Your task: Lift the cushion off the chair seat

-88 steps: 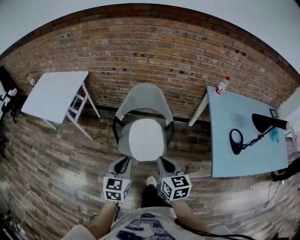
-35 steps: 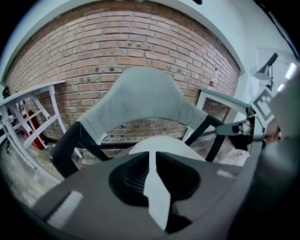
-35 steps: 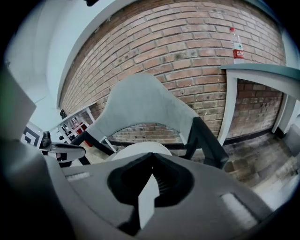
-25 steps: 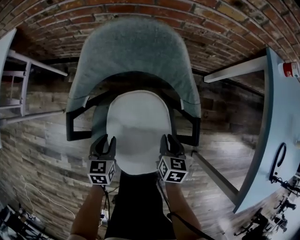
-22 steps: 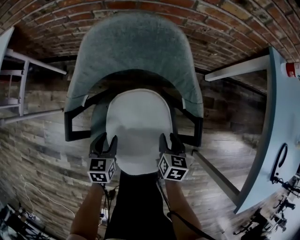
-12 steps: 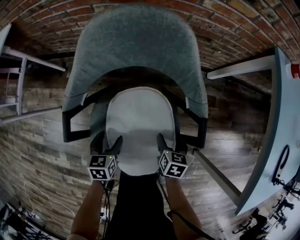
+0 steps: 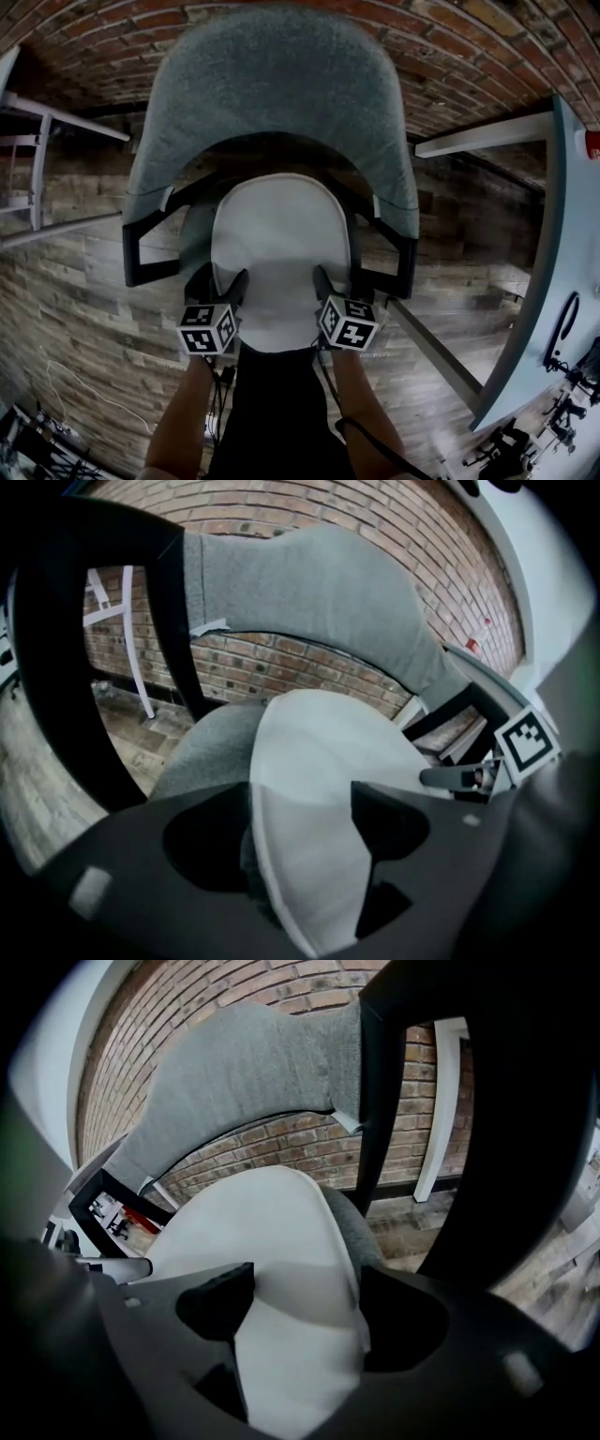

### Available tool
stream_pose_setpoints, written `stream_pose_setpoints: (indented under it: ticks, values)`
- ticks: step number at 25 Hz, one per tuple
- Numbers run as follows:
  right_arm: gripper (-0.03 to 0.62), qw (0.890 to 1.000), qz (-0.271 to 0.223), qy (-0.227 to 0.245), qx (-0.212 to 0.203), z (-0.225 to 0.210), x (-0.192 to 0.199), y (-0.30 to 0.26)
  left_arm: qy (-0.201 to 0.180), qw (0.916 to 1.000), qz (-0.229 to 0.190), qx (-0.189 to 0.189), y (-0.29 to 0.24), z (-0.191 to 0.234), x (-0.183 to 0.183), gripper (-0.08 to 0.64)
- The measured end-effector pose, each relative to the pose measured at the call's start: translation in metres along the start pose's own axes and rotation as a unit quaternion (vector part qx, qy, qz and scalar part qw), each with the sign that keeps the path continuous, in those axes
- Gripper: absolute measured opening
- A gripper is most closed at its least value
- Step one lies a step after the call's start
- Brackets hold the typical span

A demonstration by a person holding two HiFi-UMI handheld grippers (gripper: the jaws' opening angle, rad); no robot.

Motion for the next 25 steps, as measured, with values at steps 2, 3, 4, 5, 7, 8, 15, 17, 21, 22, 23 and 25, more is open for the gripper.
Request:
stream_pose_setpoints:
  ticks: [2, 3, 4, 5, 7, 8, 15, 17, 21, 22, 23, 25]
  values:
    - [0.353, 1.0, 0.006, -0.004, -0.004, 0.0, 0.001, -0.001, 0.006, 1.0, 0.004, 0.001, -0.004, -0.001, 0.003, 0.311]
    - [0.351, 1.0, 0.009, -0.007, -0.005, 0.0, 0.002, -0.002, 0.012, 0.9999, 0.005, -0.001, -0.006, 0.0, 0.003, 0.311]
    - [0.35, 1.0, 0.011, -0.011, -0.007, 0.0, 0.003, -0.003, 0.019, 0.9998, 0.005, -0.003, -0.006, 0.002, 0.003, 0.311]
    - [0.347, 1.0, 0.013, -0.016, -0.009, 0.0, 0.003, -0.003, 0.026, 0.9996, 0.007, -0.003, -0.007, 0.003, 0.002, 0.311]
    - [0.333, 1.0, 0.012, -0.017, -0.012, 0.002, 0.003, -0.004, 0.018, 0.9997, 0.017, 0.0, -0.008, -0.001, 0.001, 0.298]
    - [0.322, 1.0, 0.013, -0.014, -0.013, 0.003, 0.003, -0.003, 0.003, 0.9997, 0.023, 0.0, -0.008, -0.006, 0.0, 0.261]
    - [0.149, 0.999, 0.032, 0.011, 0.0, 0.006, 0.0, 0.012, -0.015, 0.9993, 0.017, -0.029, 0.007, -0.008, -0.008, 0.077]
    - [0.129, 0.999, 0.033, 0.019, -0.006, 0.01, -0.003, 0.018, -0.017, 0.9992, 0.015, -0.033, 0.013, -0.009, -0.009, 0.075]
    - [0.101, 0.998, 0.033, 0.05, -0.012, 0.021, -0.006, 0.032, -0.019, 0.999, 0.001, -0.042, 0.031, -0.016, -0.017, 0.074]
    - [0.097, 0.998, 0.031, 0.053, -0.013, 0.022, -0.008, 0.037, -0.02, 0.9989, -0.003, -0.042, 0.035, -0.018, -0.019, 0.072]
    - [0.092, 0.998, 0.028, 0.054, -0.014, 0.023, -0.01, 0.042, -0.022, 0.9988, -0.007, -0.043, 0.04, -0.021, -0.021, 0.072]
    - [0.089, 0.998, 0.024, 0.05, -0.019, 0.023, -0.015, 0.055, -0.022, 0.9985, -0.016, -0.047, 0.052, -0.025, -0.026, 0.072]
Point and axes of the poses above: the fingertips, and each gripper's own axes: y backward along the fingers, z to its left, x out of its underside, the point moved 2 cm from there along y, backward along the fingers, and after that the axes turned 7 degrees about z, right-handed, at the moved point
